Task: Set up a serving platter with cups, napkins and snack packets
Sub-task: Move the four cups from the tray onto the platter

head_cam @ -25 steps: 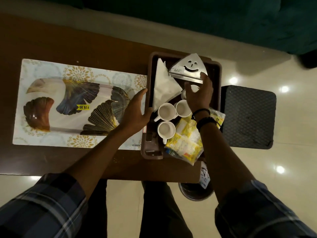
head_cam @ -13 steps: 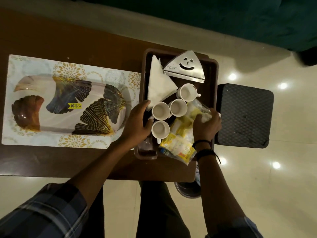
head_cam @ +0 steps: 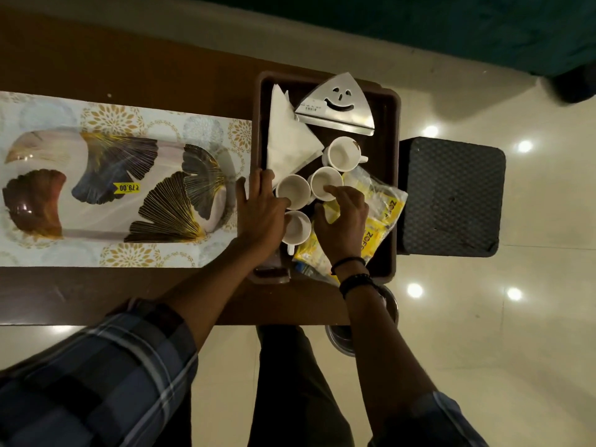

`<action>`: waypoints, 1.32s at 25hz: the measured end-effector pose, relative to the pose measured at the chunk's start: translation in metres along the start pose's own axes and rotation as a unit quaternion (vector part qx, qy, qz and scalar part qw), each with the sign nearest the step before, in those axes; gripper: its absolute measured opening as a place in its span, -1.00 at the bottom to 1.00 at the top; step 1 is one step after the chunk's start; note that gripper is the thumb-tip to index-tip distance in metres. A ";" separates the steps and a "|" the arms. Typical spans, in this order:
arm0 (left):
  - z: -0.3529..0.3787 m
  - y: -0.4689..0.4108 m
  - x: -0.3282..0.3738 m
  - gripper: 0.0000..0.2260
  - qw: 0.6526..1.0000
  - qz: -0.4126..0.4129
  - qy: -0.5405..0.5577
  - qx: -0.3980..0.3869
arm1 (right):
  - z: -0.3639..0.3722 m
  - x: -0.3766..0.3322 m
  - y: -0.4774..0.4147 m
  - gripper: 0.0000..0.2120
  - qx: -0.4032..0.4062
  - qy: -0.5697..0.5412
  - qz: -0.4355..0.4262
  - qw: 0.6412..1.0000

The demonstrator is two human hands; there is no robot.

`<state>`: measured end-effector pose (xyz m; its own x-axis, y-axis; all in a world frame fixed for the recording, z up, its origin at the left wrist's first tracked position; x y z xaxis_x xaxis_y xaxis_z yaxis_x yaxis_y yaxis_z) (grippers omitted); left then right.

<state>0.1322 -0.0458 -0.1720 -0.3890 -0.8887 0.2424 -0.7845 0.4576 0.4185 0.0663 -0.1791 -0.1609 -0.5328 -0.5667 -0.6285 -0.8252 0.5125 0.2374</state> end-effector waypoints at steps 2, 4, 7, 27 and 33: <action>-0.001 -0.003 0.004 -0.82 1.000 0.013 -0.008 0.015 | 0.001 0.002 0.006 -0.65 -0.006 -0.012 0.004 1.000; -0.001 -0.002 0.001 -0.84 0.999 0.024 0.020 0.022 | -0.003 0.005 0.010 -0.64 -0.003 -0.027 0.014 1.000; -0.006 0.010 -0.010 -0.85 0.995 0.040 0.081 0.028 | -0.009 0.002 0.018 -0.65 0.005 -0.046 0.018 0.999; -0.086 0.085 -0.153 -0.74 0.927 -0.056 0.345 0.138 | 0.078 -0.096 0.072 -0.64 -0.255 -0.529 0.250 0.770; -0.095 0.102 -0.179 -0.32 0.914 -0.047 0.359 0.184 | 0.087 -0.125 0.058 -0.58 -0.299 -0.523 0.161 0.782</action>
<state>0.1678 0.1622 -0.0895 0.0010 -0.6163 0.7875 -0.9589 0.2229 0.1757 0.1011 -0.0222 -0.1326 -0.5440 0.5279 -0.6523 -0.7866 -0.0501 0.6155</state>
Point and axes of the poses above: each hand's wrist, its own y-axis away from the middle knuckle, its own z-axis out of the palm, x = y × z, the point moved 6 cm from there along -y, towards the middle knuckle, and after that the axes turned 6 degrees about -x, right-handed, at the moved point
